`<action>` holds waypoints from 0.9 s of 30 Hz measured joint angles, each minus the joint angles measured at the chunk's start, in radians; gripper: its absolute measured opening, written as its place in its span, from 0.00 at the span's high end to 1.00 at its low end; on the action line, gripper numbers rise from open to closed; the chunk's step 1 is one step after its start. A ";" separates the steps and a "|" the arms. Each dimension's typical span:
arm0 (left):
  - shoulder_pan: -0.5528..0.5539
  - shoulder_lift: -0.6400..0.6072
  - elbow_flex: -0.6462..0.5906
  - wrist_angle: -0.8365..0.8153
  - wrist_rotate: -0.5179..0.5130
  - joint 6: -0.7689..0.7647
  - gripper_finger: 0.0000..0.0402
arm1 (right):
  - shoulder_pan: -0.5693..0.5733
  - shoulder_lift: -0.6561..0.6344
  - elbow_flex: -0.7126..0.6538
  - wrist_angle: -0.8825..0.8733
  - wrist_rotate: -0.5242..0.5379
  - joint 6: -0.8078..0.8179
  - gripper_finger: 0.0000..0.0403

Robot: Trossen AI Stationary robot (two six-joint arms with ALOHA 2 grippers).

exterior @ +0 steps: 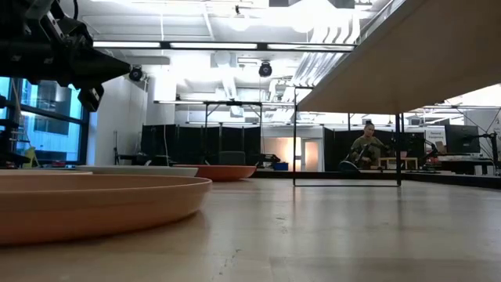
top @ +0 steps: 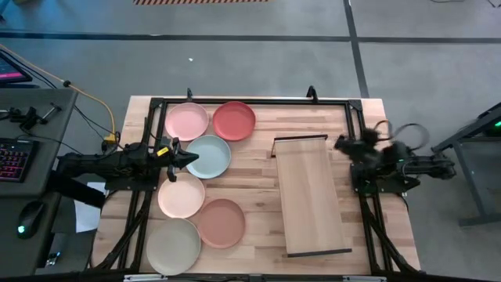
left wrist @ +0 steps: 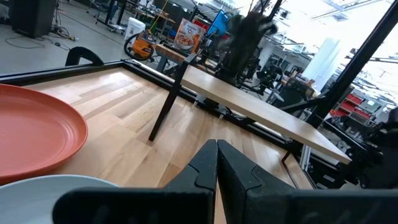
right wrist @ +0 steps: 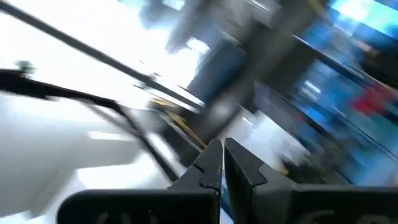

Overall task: Place and stack plates onto a shelf
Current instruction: Put the pink plate on the shelf

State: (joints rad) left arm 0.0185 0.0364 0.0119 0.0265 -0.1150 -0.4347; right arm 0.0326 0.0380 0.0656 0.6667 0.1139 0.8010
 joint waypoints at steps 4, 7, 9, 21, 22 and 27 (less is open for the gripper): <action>0.000 0.000 0.000 0.000 0.000 0.000 1.00 | 0.001 0.087 0.198 -0.137 -0.041 -0.222 1.00; 0.000 0.000 0.000 0.000 0.000 0.000 1.00 | 0.001 0.186 0.367 -0.436 -0.020 -0.390 1.00; 0.000 0.000 0.000 0.000 0.000 0.000 1.00 | 0.001 0.262 0.455 -0.593 0.027 -0.423 1.00; 0.000 0.000 0.000 0.000 0.000 0.000 1.00 | 0.001 0.652 0.627 -0.704 0.024 -0.427 1.00; 0.000 0.000 0.000 0.000 0.000 0.000 1.00 | 0.001 0.673 0.633 -0.703 0.025 -0.419 1.00; 0.000 0.000 0.000 0.000 0.000 0.000 1.00 | 0.001 0.758 0.671 -0.697 0.047 -0.333 1.00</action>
State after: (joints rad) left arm 0.0181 0.0362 0.0120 0.0267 -0.1150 -0.4343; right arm 0.0334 0.7962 0.7369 -0.0303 0.1604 0.4683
